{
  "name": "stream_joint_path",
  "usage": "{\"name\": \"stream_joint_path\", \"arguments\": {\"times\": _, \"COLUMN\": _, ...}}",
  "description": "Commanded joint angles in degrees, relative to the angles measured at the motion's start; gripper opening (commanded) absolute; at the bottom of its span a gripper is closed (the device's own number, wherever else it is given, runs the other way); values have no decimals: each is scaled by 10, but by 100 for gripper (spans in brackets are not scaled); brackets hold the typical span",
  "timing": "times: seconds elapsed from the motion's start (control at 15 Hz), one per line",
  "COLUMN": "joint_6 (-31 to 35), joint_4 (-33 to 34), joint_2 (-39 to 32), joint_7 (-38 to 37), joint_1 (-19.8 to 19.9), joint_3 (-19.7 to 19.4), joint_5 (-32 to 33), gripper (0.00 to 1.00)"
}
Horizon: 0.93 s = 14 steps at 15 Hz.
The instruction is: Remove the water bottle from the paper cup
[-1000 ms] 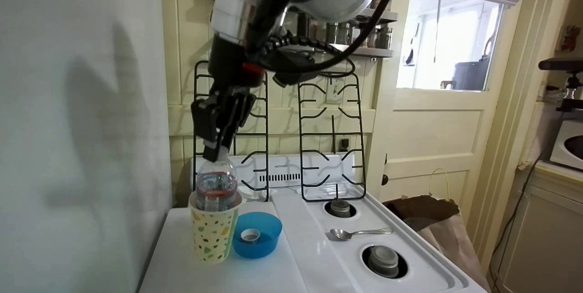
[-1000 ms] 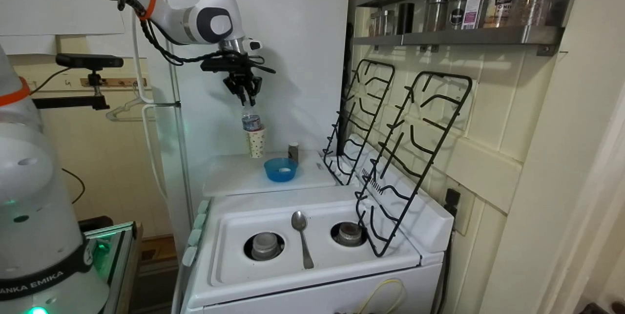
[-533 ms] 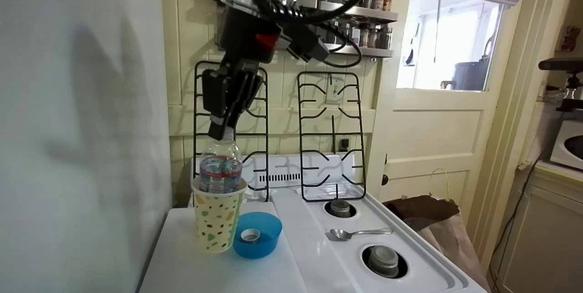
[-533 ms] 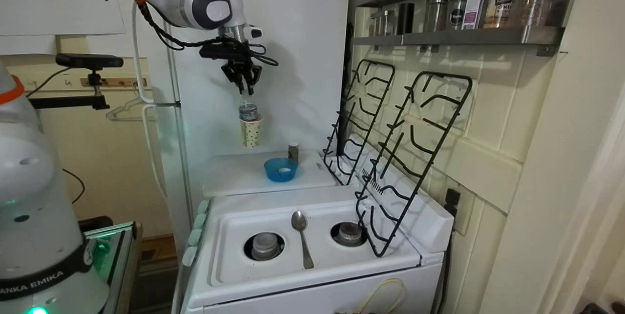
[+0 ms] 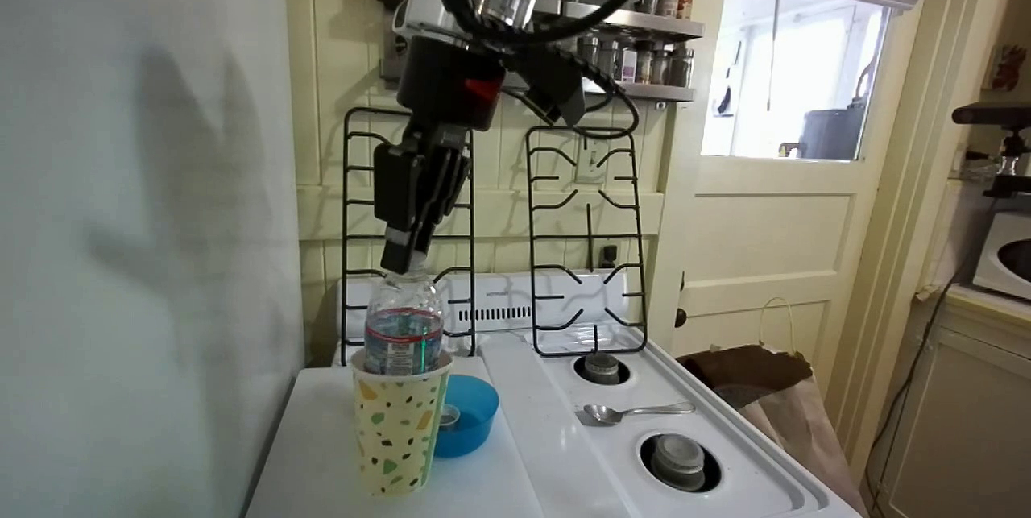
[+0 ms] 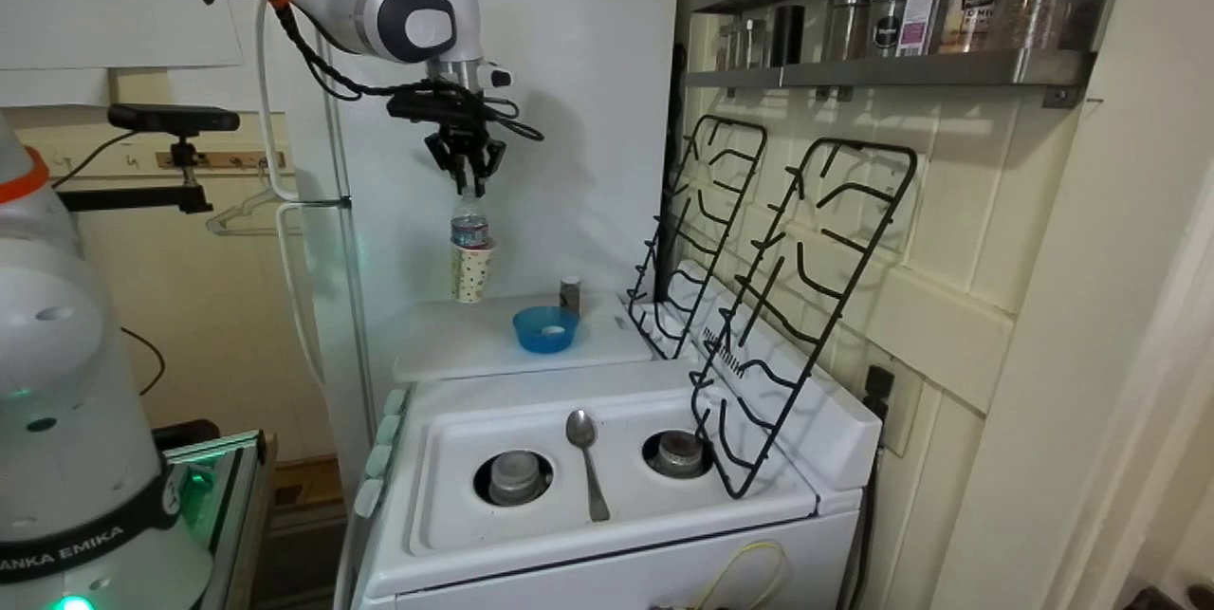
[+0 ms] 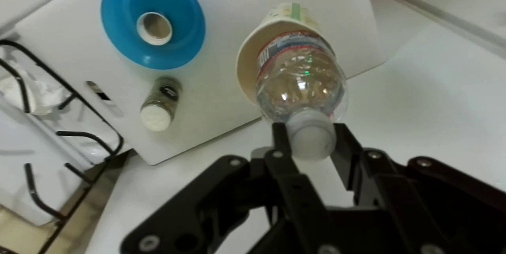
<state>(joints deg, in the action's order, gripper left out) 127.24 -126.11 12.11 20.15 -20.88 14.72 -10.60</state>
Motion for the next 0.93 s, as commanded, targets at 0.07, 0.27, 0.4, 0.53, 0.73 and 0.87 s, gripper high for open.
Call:
{"name": "stream_joint_path", "arguments": {"times": 0.07, "joint_6": -19, "joint_4": 6, "joint_2": -9, "joint_7": 13, "joint_1": -8, "joint_3": -1, "joint_5": -25, "gripper": 8}}
{"name": "stream_joint_path", "arguments": {"times": 0.27, "joint_6": -33, "joint_4": 4, "joint_2": -17, "joint_7": 7, "joint_1": -2, "joint_3": 4, "joint_5": -31, "gripper": 8}}
{"name": "stream_joint_path", "arguments": {"times": 0.4, "joint_6": -16, "joint_4": -6, "joint_2": -17, "joint_7": -48, "joint_1": 11, "joint_3": 14, "joint_5": 26, "gripper": 8}}
{"name": "stream_joint_path", "arguments": {"times": 0.53, "joint_6": -1, "joint_4": -16, "joint_2": -15, "joint_7": -92, "joint_1": 20, "joint_3": 20, "joint_5": 79, "gripper": 8}}
{"name": "stream_joint_path", "arguments": {"times": 0.73, "joint_6": -42, "joint_4": -17, "joint_2": -25, "joint_7": -130, "joint_1": 27, "joint_3": 21, "joint_5": 122, "gripper": 8}}
{"name": "stream_joint_path", "arguments": {"times": 0.87, "joint_6": -65, "joint_4": -24, "joint_2": -26, "joint_7": -148, "joint_1": 33, "joint_3": 21, "joint_5": 153, "gripper": 8}}
